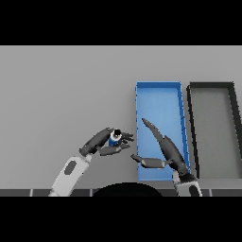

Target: Pick up the blue pipe and place it into the blue bin.

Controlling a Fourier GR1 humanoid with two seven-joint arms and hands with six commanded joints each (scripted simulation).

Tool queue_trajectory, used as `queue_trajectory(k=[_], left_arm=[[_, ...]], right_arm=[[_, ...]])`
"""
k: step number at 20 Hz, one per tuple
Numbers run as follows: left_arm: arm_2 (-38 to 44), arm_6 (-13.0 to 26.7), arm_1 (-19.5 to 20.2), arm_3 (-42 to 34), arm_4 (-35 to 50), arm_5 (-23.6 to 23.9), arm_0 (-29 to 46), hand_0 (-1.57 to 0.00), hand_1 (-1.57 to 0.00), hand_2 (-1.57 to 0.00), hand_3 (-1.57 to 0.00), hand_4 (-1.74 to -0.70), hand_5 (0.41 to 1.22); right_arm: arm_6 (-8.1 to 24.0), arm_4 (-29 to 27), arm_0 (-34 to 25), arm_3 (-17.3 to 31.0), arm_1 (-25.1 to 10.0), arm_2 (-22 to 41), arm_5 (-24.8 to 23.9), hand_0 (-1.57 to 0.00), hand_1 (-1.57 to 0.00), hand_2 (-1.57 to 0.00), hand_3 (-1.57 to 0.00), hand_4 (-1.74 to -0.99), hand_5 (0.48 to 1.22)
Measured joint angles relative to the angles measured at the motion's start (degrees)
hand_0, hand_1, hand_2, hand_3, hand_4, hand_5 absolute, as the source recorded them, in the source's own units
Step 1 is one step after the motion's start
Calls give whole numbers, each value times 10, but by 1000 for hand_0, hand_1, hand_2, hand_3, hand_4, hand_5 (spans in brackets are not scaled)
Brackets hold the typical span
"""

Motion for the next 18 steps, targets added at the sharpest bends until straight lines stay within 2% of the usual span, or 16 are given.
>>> queue_trajectory(k=[3, 5, 9, 10, 13, 15, 17, 18], left_arm=[[-1, 12, -9, -7, -7, 0, 2, -1571, -1571, -1571, -1571, -1475, 1221], [1, 14, -11, -1, -15, -4, 1, -1571, -1571, -1571, -1571, -1475, 1221], [10, 11, -19, 6, -12, -19, -2, -1571, -1571, -1571, -1571, -1474, 1221], [13, 15, -20, 7, -12, -22, -4, -1571, -1571, -1571, -1571, -1475, 1221], [23, 8, -23, 3, 5, -43, -1, -1571, -1571, -1571, -1571, -1468, 1221], [27, 18, -24, 9, 5, -55, -1, -1571, -1571, -1571, -1571, -1454, 1221], [28, -1, -27, 13, -7, -59, 0, -1571, -1571, -1571, -1571, -1460, 1221], [32, 0, -32, 12, -1, -62, 2, -1571, -1571, -1571, -1571, -1515, 1221]], right_arm=[[53, -1, -44, 3, 9, 31, 23, 1, 0, 0, 1, -1239, 522], [85, -24, -68, 14, 17, 32, 38, 1, 1, 0, 1, -1227, 528], [113, -40, -150, 59, 32, 38, 61, 1, 1, 1, 1, -1201, 514], [112, -42, -175, 63, 38, 42, 65, 1, 1, 1, 1, -1195, 513], [125, -58, -207, 70, 53, 53, 78, 1, 1, 1, 1, -1200, 514], [145, -67, -234, 85, 61, 48, 81, 1, -9, -20, 1, -1214, 511], [152, -78, -261, 101, 66, 46, 91, -24, -108, -130, -49, -1222, 517], [152, -81, -265, 109, 69, 47, 95, -166, -241, -249, -143, -1255, 519]])
